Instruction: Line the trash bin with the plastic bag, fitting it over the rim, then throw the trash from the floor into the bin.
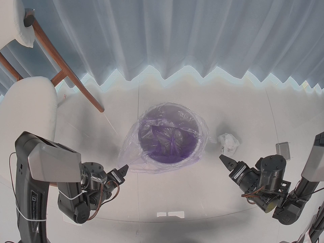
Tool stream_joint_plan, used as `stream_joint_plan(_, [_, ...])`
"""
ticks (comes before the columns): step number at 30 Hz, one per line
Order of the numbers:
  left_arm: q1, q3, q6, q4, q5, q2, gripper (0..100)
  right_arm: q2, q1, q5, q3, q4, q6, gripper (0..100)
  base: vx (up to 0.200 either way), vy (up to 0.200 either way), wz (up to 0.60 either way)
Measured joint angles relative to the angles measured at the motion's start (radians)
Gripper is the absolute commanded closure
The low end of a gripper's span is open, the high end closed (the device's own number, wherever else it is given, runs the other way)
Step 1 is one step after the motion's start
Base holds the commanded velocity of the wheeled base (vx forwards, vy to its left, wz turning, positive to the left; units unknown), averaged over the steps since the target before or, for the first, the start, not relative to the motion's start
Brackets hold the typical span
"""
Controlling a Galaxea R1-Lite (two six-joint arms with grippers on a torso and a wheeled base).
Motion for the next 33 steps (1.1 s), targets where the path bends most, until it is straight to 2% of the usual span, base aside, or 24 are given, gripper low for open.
stream_joint_plan(5, [-0.008,0.074,-0.014,0.000,0.001,-0.101,0,-0.008,0.030,0.006,-0.066,0.045,0.022,0,0.000,0.000,0.00])
stream_joint_plan(12, [-0.020,0.204,-0.035,0.001,-0.001,-0.291,0,-0.025,0.067,0.061,-0.223,0.333,0.051,0,0.000,0.000,0.00])
stream_joint_plan(17, [-0.063,0.311,-0.042,0.002,-0.003,-0.455,0,-0.007,0.081,0.094,-0.403,0.571,0.071,0,0.000,0.000,0.00])
stream_joint_plan(22, [-0.123,0.379,-0.013,0.004,-0.001,-0.633,0,0.048,0.097,0.109,-0.532,0.669,0.093,0,0.000,0.000,0.00])
stream_joint_plan(26, [-0.141,0.398,0.129,0.004,0.001,-0.764,0,0.088,0.109,0.113,-0.586,0.711,0.114,0,0.000,0.000,0.00])
stream_joint_plan(28, [-0.133,0.405,0.257,0.006,0.000,-0.821,0,0.107,0.113,0.114,-0.612,0.730,0.128,0,0.000,0.000,0.00])
stream_joint_plan(31, [-0.084,0.411,0.428,0.007,-0.009,-0.894,0,0.133,0.116,0.114,-0.647,0.755,0.144,0,0.000,0.000,0.00])
stream_joint_plan(33, [-0.026,0.412,0.499,0.018,-0.024,-0.946,0,0.145,0.117,0.115,-0.666,0.769,0.153,0,0.000,0.000,0.00])
